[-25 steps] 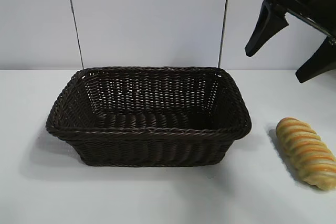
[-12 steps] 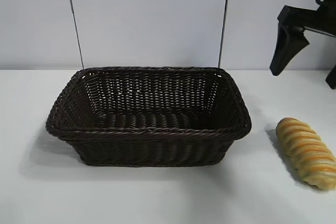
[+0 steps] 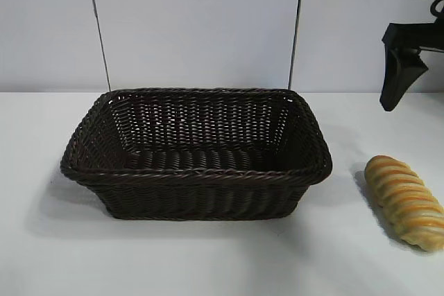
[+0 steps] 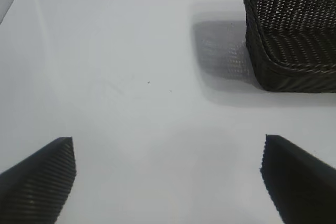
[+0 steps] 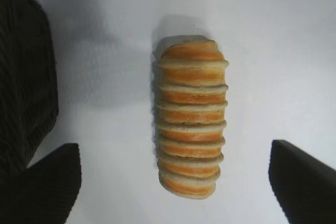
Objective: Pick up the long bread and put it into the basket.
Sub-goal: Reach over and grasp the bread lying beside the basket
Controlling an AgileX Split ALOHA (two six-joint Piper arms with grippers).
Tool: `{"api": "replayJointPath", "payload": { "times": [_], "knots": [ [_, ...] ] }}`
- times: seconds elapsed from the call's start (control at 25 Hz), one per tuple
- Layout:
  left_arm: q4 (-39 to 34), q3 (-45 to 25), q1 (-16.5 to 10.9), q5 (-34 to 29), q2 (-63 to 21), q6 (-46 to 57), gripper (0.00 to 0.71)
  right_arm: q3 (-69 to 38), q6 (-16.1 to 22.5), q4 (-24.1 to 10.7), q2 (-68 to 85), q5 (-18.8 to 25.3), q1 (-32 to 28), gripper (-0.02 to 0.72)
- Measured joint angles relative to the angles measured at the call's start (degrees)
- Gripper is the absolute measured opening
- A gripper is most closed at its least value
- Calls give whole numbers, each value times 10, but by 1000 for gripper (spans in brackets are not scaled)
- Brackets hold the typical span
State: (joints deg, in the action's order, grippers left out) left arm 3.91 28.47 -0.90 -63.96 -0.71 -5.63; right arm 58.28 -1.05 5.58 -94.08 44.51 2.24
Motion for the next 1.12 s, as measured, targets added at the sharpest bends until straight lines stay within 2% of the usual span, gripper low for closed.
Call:
{"api": "replayJointPath", "payload": {
  "times": [0.2,0.48,0.64,0.96,1.04,1.12],
  "knots": [
    [0,-7,0,-4,0,0,694,-65,0,5,0,-86,0,693],
    [0,-7,0,-4,0,0,694,-106,0,8,0,-174,0,684],
    [0,-7,0,-4,0,0,694,-111,0,9,-2,-204,0,670],
    [0,-7,0,-4,0,0,694,-111,0,22,-58,-229,0,660],
    [0,-7,0,-4,0,0,694,-111,1,25,-68,-233,0,598],
    [0,-7,0,-4,0,0,694,-111,2,26,-73,-234,0,473]
  ]
}}
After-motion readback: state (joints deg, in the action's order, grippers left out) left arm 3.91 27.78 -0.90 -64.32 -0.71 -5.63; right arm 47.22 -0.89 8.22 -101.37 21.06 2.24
